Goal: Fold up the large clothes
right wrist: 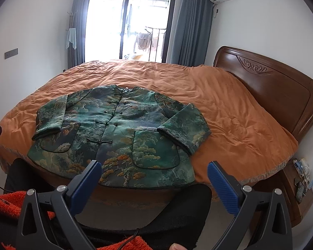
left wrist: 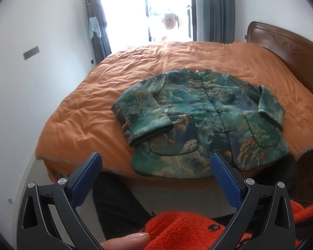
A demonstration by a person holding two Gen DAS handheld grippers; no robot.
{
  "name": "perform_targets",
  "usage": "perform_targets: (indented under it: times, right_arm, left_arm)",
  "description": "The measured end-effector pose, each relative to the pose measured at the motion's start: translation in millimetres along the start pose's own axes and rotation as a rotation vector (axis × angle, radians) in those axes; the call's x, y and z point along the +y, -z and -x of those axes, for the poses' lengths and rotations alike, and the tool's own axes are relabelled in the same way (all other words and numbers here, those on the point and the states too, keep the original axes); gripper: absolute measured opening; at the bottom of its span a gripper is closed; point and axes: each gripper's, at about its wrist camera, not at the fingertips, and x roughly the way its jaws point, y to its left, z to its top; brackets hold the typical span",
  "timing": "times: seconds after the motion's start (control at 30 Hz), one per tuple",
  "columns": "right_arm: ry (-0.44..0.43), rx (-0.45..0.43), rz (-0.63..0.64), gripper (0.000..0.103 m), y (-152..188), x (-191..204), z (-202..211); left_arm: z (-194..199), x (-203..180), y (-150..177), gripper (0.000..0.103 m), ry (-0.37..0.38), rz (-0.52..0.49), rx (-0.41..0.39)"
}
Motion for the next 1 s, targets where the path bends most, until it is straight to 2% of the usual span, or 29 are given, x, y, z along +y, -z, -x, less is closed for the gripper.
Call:
perform_targets:
  times: [0.2,0.33,0.4,0.47,0.57,0.63,0.77,1.0]
  right_arm:
    - [-0.003,-0.045,-0.021,0.103,-6.8,-11.2,-10.9]
    - [0.003,-0.141,0.011,0.103,-17.9,-24.2,-24.5]
    - [-0.026,-0.166,0.045,0.103,-23.8,-31.4,-40.9]
    - [-0.061,-0.132,0.070,0.103,-28.9,-39.1,-66.8]
    - [-0.027,-0.122,0.121,0.103,-32.9,-47.5,-103.7]
    - [-0.020,-0.112,0.160,0.103,-34.1,-53.4,-130.4]
    - [-0.024,-0.023,0.235,0.103,-33.2,-54.6,-189.3]
    - [-0.039,0.117,0.364,0.102,-14.4,-53.2,-286.6]
  left_arm:
    - [-10.9,3.8,-14.5,0.103,-0.013,-0.014,-0.046]
    - [-22.3,5.4,-31.3,0.103,0.040,-0.001,-0.075]
    - [-29.8,4.2,-39.9,0.103,0.046,-0.003,-0.083]
    - [-37.7,1.1,-46.3,0.103,0.037,-0.016,-0.093]
    - [-52.0,-8.0,-54.9,0.103,0.048,-0.051,-0.055]
    - [-59.9,-10.1,-58.3,0.103,0.071,-0.036,-0.036]
    - [-70.4,-15.3,-58.7,0.103,0.109,-0.013,-0.005]
    - [-85.4,-17.0,-53.8,0.103,0.092,0.007,0.070]
